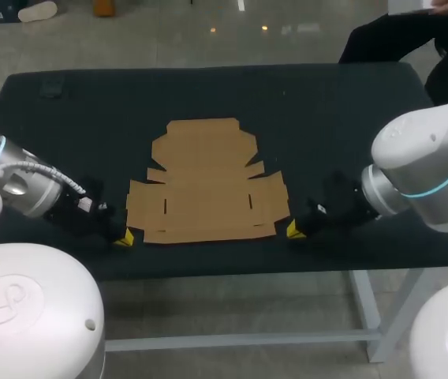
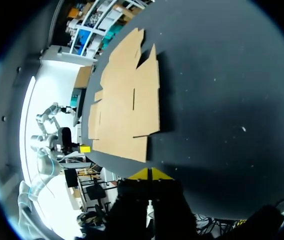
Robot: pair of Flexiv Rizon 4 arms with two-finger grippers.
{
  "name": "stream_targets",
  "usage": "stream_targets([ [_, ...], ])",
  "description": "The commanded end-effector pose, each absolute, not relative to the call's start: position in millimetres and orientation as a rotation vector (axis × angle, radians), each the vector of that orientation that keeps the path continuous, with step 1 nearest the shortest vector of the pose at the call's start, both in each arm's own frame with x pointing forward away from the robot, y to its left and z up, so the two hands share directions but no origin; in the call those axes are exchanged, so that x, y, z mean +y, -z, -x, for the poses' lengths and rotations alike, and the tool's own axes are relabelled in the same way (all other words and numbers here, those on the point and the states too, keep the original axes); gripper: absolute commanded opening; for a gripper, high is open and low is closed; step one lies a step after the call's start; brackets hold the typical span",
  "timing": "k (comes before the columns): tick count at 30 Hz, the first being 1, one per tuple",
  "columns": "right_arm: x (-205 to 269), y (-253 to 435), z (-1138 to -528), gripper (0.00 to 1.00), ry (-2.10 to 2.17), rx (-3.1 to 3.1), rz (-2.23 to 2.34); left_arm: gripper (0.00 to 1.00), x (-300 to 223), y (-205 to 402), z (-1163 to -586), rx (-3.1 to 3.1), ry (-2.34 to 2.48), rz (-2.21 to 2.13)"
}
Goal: Assemble the packaging by folding the flat box into shape, placing the metal phone stand inside, and closing the box properly
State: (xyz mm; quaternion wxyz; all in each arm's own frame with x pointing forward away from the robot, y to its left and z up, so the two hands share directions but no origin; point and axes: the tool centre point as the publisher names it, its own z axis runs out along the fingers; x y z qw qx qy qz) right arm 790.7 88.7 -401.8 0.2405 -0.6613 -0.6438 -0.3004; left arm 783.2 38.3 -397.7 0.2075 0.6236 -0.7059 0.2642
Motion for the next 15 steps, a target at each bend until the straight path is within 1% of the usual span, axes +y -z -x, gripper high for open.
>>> stream_targets([
  [1,92.9,408.8,-791.5,0.00,0.806,-1.768,1.830,0.00,39.1,402.0,-786.7,-1.959,-0.727,-1.723],
  [15,103.3,424.3,-802.5,0.00,0.785,-1.779,1.827,0.00,35.1,404.5,-787.1,-1.957,-0.725,-1.695],
])
